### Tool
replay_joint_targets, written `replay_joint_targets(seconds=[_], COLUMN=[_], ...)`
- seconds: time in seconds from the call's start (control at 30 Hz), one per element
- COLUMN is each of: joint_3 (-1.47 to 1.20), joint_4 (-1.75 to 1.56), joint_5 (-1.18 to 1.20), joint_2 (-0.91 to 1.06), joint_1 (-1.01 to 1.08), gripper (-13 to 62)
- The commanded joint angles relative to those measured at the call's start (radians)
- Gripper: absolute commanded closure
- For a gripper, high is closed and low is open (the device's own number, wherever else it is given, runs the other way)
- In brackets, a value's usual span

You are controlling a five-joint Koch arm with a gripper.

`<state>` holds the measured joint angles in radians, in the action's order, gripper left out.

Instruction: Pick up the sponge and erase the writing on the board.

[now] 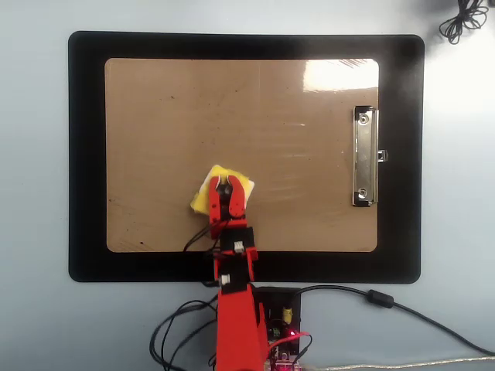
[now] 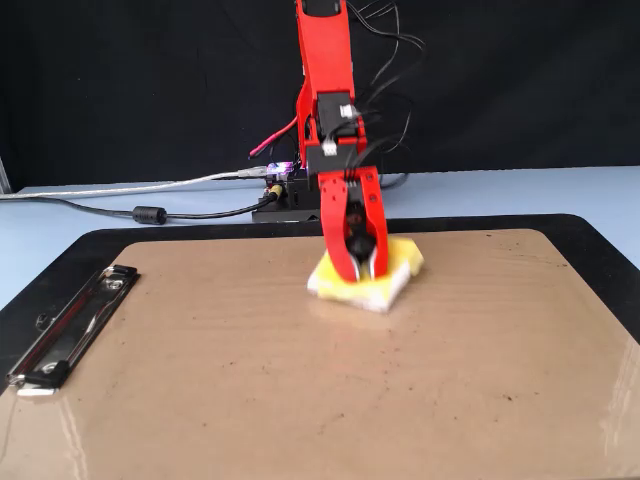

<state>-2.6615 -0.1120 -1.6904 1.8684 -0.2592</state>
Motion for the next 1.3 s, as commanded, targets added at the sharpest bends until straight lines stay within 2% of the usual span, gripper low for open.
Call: replay_joint_targets(seconds=[0.0,0.1,0.23,0.37,0.53,0.63,1.07,1.1,1.23,1.27], joint_3=[-0.026,0.041,0.310,0.347,0.382,0.407,0.308,0.302,0.311,0.313], joint_4=[0.057,0.061,0.040,0.043,0.037,0.043,0.035,0.034,0.032,0.031], joint_5=[-0.031,-0.025,-0.012,-0.087,-0.393,-0.428,-0.333,-0.331,-0.322,-0.311], joint_2=[0.149,0.067,-0.261,-0.259,-0.225,-0.244,-0.244,-0.244,-0.250,-0.252], joint_1=[-0.014,-0.025,-0.055,-0.278,-0.612,-0.732,-0.755,-0.755,-0.758,-0.761], gripper=[57.4,57.4,57.4,57.4,57.4,57.4,57.0,55.9,24.5,21.3])
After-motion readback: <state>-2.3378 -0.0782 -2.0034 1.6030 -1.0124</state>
